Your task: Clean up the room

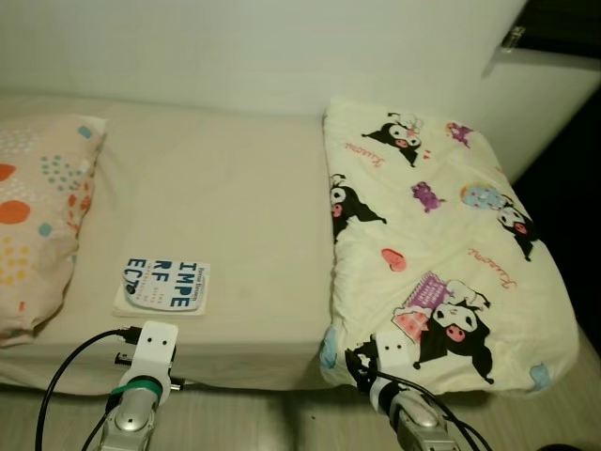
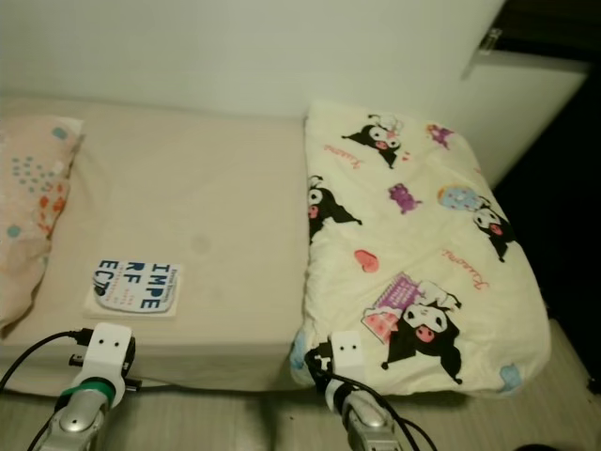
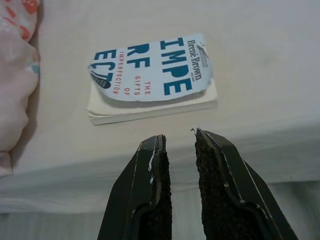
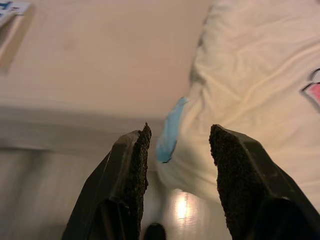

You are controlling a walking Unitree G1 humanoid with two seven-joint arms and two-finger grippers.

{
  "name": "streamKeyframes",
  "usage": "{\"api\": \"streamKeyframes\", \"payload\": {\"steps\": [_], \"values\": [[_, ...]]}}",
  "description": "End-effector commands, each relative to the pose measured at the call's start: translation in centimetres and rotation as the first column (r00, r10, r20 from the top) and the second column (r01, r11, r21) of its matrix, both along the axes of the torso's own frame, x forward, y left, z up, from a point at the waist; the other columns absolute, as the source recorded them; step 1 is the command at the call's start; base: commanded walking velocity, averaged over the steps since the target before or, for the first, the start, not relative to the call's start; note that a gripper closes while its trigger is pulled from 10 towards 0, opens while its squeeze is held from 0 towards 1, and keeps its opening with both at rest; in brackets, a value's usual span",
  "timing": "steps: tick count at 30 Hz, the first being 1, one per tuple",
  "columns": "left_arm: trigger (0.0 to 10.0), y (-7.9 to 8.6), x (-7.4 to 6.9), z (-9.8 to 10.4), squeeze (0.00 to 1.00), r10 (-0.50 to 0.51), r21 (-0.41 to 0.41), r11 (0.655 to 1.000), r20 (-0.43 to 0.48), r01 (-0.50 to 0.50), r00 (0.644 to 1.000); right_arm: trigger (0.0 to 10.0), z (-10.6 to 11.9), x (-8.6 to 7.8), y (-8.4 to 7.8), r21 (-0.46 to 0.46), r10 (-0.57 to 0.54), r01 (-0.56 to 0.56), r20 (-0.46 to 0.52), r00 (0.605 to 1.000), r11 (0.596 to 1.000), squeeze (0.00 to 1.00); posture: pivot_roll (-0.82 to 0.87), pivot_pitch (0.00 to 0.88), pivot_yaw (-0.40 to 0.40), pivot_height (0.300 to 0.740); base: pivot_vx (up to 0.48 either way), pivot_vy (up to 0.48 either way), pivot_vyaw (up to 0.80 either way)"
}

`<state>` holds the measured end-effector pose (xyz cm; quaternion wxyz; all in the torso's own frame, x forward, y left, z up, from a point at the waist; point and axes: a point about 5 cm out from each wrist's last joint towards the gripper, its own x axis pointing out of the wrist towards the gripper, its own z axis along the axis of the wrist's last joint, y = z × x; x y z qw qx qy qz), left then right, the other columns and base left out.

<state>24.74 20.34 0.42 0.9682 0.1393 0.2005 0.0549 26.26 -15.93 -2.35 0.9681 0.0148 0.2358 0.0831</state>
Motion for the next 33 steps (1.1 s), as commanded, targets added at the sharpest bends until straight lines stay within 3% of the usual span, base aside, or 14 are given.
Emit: {"api": "streamKeyframes", "payload": {"steps": [1, 22, 25, 33], "values": [[10.0, 0.17, -0.63, -0.62, 0.0, 0.013, 0.005, 1.0, -0.023, -0.013, 1.0, 10.0, -0.59, -0.68, -0.1, -0.005, 0.001, -0.002, -0.026, 1.0, 1.0, 0.0, 0.19, 0.042, -0.033, 0.74, 0.0, 0.48, 0.0], [10.0, 0.66, -0.84, -0.49, 0.0, 0.04, 0.015, 0.999, -0.008, -0.039, 0.999, 10.0, -0.48, -0.5, 0.14, -0.007, 0.014, -0.014, -0.023, 1.0, 1.0, 0.0, 0.21, 0.056, -0.039, 0.74, 0.0, 0.454, 0.0], [10.0, 0.57, -0.64, -0.41, 0.0, -0.006, 0.097, 0.995, -0.011, 0.007, 1.0, 10.0, -0.44, -0.44, 0.3, -0.003, 0.014, -0.015, -0.019, 1.0, 1.0, 0.0, 0.21, 0.055, -0.036, 0.74, 0.0, -0.156, 0.0], [10.0, 0.47, -0.48, -0.35, 0.0, -0.01, 0.099, 0.995, -0.008, 0.011, 1.0, 10.0, -0.35, -0.34, 0.41, 0.001, 0.014, -0.014, -0.014, 1.0, 1.0, 0.0, 0.21, 0.054, -0.034, 0.74, 0.0, -0.47, 0.0]]}}
